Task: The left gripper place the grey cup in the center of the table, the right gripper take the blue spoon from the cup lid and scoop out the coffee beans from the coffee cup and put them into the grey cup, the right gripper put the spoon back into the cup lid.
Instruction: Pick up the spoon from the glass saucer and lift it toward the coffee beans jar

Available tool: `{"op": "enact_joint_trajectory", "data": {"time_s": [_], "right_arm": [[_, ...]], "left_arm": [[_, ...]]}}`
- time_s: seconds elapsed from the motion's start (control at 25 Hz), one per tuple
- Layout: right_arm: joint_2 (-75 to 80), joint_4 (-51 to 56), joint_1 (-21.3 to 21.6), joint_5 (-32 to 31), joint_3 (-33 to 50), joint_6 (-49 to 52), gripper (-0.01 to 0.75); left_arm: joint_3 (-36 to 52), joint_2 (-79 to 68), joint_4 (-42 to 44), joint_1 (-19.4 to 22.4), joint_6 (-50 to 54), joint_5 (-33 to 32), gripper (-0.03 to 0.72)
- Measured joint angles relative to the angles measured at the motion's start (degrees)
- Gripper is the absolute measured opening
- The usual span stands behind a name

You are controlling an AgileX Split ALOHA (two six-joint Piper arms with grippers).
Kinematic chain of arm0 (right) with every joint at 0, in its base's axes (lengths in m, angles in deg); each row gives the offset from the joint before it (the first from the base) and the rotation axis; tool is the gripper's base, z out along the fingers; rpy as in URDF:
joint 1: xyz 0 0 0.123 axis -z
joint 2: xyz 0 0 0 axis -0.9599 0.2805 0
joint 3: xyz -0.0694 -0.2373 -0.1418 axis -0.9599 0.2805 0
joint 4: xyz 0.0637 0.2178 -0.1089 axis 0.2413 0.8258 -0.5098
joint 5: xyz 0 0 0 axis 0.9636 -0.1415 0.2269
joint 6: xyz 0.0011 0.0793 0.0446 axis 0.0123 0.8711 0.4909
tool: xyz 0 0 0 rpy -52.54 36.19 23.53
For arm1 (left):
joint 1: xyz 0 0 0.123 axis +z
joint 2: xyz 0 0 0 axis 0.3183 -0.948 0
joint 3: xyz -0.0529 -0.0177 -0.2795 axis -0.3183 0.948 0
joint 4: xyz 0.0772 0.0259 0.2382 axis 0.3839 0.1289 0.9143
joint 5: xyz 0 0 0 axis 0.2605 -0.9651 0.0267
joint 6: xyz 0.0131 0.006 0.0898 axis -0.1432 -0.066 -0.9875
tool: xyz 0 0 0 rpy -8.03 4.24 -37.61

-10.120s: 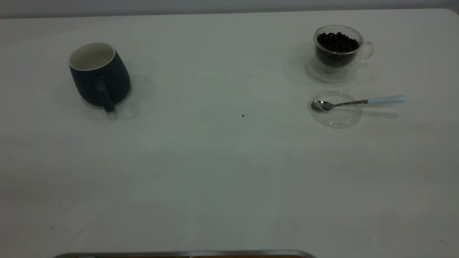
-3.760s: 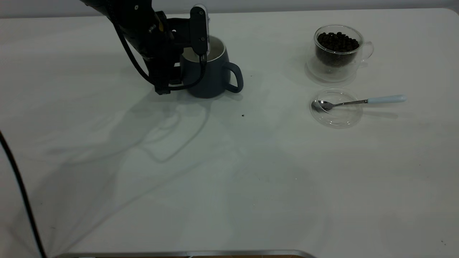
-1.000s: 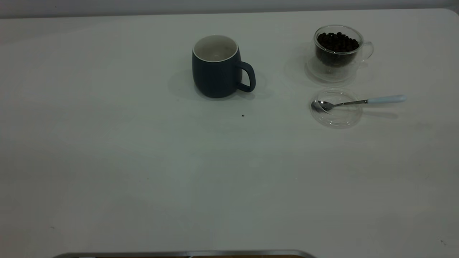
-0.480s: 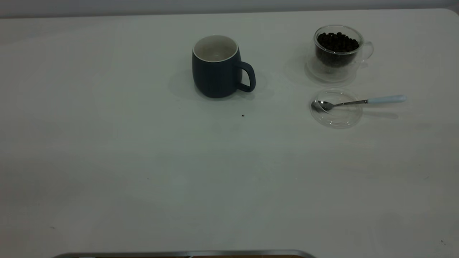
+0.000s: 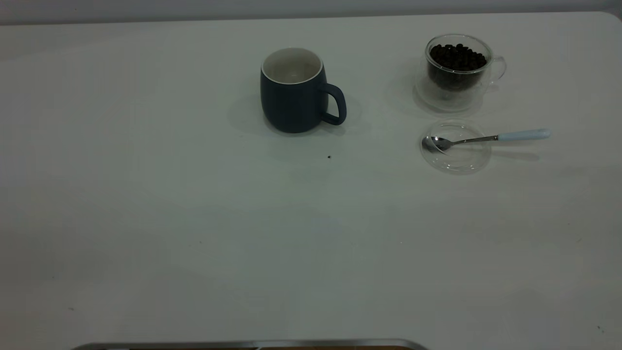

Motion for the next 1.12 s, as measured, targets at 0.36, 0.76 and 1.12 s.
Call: {"op": "enact_joint_trajectory", "data": {"time_s": [0.36, 0.76, 1.12], "right_arm": [[0.00, 0.00, 0.00, 0.00, 0.00, 0.00, 0.561], [0.00, 0.00, 0.00, 0.00, 0.00, 0.00, 0.561], [3.18, 1.88, 0.00, 0.58, -0.51, 0.00, 0.561]], "left_arm": [[0.10, 0.00, -0.75, 11.05, 0.00, 0.56, 0.507], [0.10, 0.00, -0.82, 16.61, 0.00, 0.61, 0.507], [0.10, 0.00, -0.89, 16.61, 0.07, 0.61, 0.507]]}}
